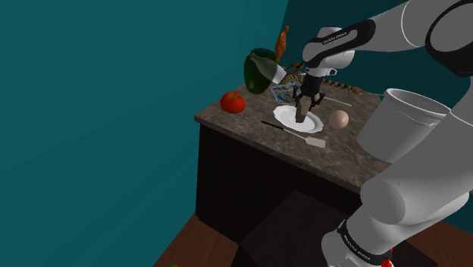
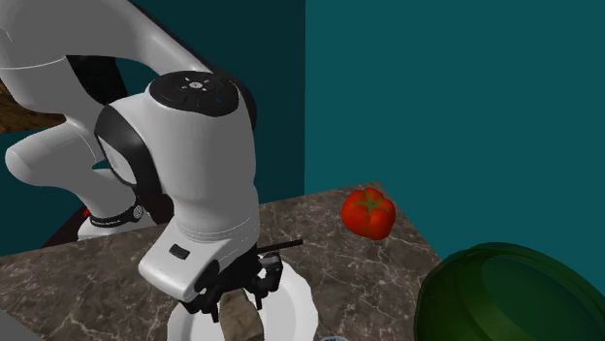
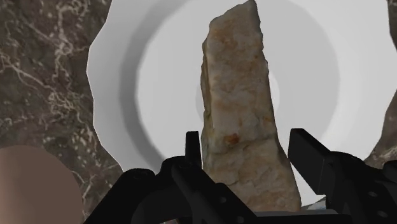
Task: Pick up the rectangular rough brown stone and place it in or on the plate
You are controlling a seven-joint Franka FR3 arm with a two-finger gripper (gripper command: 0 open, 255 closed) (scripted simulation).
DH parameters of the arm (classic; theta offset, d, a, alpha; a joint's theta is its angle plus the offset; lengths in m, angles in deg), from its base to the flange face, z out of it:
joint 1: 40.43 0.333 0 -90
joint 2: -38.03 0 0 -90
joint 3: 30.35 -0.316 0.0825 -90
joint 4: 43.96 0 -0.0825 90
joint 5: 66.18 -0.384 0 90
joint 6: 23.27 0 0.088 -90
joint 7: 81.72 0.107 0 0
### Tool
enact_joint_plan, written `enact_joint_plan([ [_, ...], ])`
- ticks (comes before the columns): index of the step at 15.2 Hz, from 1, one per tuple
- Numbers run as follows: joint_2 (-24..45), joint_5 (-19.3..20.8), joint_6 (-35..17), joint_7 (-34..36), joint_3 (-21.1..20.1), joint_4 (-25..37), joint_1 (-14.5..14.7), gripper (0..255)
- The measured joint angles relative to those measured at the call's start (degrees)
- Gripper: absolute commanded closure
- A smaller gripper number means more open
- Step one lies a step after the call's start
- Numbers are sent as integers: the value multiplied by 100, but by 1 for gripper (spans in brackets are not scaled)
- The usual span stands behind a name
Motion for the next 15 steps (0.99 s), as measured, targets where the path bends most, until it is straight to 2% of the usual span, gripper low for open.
enact_joint_plan([
  [3, 43, 3, -203, 4, 5, -152, -5, 255],
  [9, 78, -1, -246, 2, 7, -159, -6, 255],
  [10, 79, -1, -247, 2, 7, -159, -6, 0],
  [15, 79, -2, -246, 3, 5, -161, -4, 0],
])
